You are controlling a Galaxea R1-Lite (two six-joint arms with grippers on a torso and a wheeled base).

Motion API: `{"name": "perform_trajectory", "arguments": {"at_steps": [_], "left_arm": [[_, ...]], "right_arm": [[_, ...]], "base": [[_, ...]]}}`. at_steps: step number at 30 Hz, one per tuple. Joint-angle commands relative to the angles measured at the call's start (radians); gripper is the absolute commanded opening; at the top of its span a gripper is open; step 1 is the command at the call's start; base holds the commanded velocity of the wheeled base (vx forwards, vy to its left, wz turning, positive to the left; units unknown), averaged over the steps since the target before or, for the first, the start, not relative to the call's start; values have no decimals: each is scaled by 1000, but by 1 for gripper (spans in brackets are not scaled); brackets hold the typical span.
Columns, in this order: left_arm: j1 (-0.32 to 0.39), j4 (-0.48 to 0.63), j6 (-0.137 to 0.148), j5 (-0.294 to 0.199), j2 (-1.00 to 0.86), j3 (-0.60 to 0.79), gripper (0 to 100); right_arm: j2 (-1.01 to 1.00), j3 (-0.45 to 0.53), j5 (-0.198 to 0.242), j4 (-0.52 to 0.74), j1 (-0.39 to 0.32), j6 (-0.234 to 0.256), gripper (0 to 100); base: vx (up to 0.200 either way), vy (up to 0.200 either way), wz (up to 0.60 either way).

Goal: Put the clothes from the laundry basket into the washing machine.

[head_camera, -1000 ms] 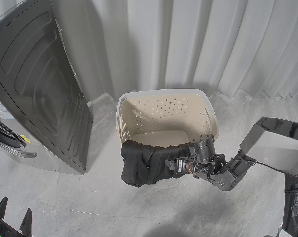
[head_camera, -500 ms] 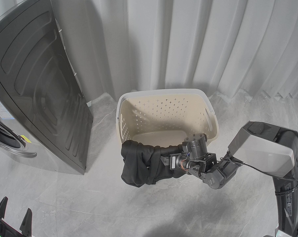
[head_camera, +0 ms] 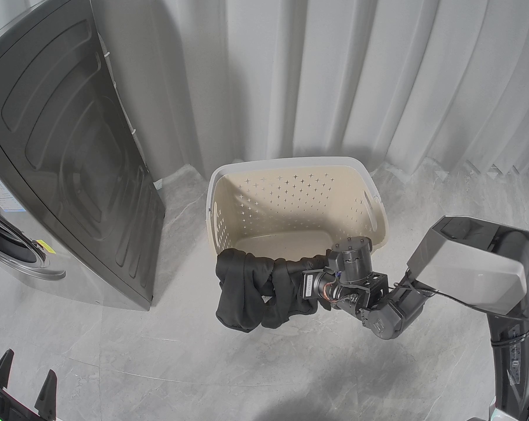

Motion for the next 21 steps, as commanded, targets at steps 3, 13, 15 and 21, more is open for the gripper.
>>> {"name": "perform_trajectory", "arguments": {"at_steps": [3, 13, 15, 21], "left_arm": [[0, 0, -2, -1, -12, 16, 100], [0, -2, 6, 0, -12, 15, 100], [0, -2, 12, -1, -12, 18, 100], [3, 1, 52, -4, -13, 18, 100]], "right_arm": [[-245, 187, 12, -20, 6, -1, 0], [-782, 529, 119, -16, 15, -24, 0], [-890, 575, 157, -10, 15, -35, 0], [-1149, 652, 176, 38, 86, -41, 0]], "base": [[0, 0, 0], [0, 0, 0], [0, 0, 0], [0, 0, 0]]}}
